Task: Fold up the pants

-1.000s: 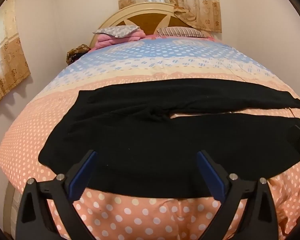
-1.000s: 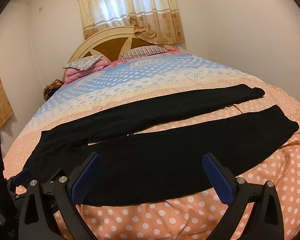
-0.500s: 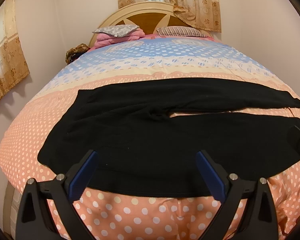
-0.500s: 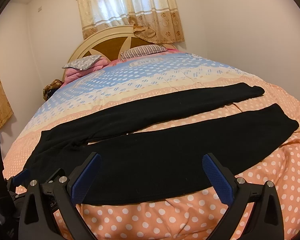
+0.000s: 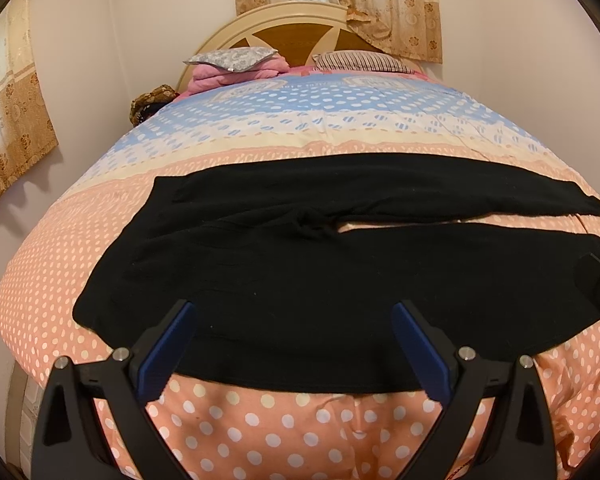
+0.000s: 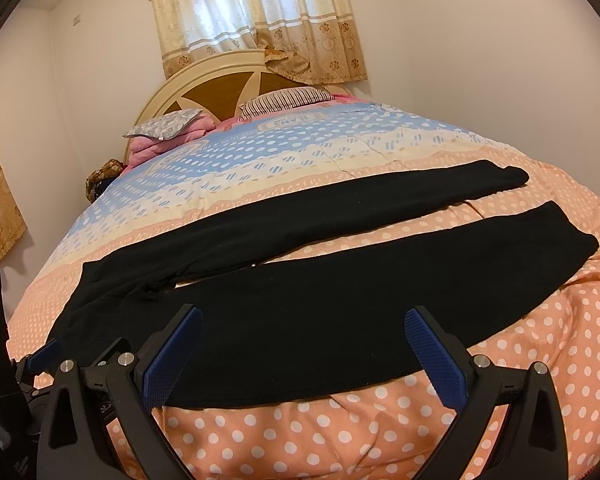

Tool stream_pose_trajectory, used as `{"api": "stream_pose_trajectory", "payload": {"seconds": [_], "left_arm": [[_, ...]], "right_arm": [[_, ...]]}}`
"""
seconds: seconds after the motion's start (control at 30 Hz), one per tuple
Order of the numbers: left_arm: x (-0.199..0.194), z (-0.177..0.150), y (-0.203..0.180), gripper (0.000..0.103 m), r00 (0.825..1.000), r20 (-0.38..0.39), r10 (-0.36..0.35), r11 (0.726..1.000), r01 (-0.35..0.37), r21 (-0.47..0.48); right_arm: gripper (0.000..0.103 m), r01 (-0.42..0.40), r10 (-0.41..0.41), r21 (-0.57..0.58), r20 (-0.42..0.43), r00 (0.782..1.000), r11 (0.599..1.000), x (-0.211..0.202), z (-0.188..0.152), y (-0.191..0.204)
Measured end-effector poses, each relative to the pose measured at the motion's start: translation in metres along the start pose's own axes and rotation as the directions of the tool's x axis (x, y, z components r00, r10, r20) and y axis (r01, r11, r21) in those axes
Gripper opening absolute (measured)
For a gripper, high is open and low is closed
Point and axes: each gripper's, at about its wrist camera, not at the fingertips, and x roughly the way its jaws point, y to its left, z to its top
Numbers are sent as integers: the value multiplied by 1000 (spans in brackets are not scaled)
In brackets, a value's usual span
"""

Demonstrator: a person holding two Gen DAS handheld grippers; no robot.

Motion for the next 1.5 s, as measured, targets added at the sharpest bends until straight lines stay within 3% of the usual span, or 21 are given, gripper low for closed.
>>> {"api": "stream_pose_trajectory", "payload": {"seconds": [1.5], "left_arm": [[4, -2, 3, 100, 1000, -12, -1, 1000, 1, 1]], "right_arm": [[102, 1, -1, 12, -23, 1000, 1000, 2, -3, 2]]}}
